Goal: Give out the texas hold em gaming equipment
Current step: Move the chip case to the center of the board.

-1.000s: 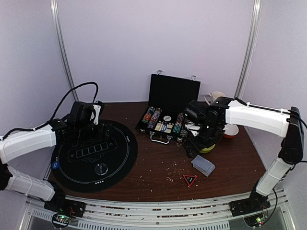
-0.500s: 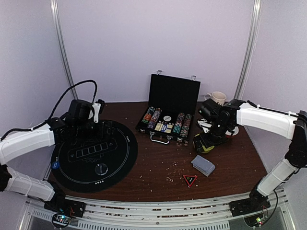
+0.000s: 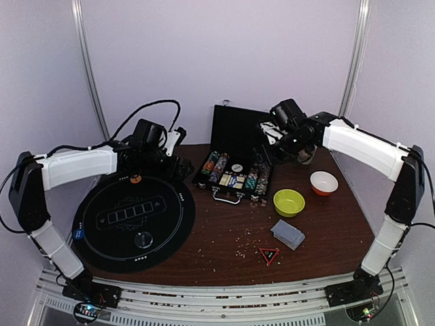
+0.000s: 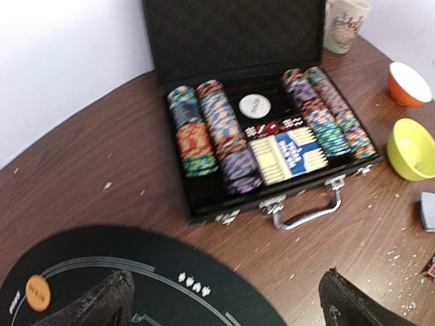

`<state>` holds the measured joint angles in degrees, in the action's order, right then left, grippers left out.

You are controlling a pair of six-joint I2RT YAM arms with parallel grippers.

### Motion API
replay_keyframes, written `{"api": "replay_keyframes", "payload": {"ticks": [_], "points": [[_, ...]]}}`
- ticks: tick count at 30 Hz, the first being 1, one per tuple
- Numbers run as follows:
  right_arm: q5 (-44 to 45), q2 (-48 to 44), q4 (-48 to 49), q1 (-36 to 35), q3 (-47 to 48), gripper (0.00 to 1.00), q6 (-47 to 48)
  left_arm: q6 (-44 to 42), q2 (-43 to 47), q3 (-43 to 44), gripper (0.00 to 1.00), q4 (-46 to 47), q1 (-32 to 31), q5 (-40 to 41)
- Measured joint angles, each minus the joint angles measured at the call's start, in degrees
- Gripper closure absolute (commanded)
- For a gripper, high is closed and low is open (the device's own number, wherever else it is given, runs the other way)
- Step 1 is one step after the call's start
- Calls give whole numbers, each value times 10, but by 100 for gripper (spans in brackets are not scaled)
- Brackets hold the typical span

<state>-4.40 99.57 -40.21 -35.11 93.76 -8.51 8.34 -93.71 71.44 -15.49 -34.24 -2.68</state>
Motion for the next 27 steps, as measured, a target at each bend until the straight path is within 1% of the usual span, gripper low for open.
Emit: {"api": "replay_keyframes", "payload": {"ticks": [3,7,9,11,12,15,18,19,23,27], "points": [[-40,51,53,0,47,18,45,-9,-39,45,8,0,11,-41],[-102,137,152,-4,94,19,100,-8,-95,77,20,17,53,-106],[-130,176,190,-5,107,19,114,-31,-123,89,22,19,77,-137],[-152,205,217,-5,110,19,119,-91,-160,121,24,10,96,-168],[-163,215,225,-6,110,19,122,-128,-179,141,28,5,101,-185],[-183,228,235,-6,110,19,132,-248,-215,186,39,4,99,-229],[-191,227,241,-3,110,19,140,-358,-237,229,43,-5,93,-249],[-191,227,242,-1,110,19,142,-403,-250,253,44,-16,90,-254],[-193,217,250,6,83,19,144,-512,-295,315,38,-43,82,-253],[-195,209,249,11,56,19,143,-579,-329,322,35,-59,74,-232]]}}
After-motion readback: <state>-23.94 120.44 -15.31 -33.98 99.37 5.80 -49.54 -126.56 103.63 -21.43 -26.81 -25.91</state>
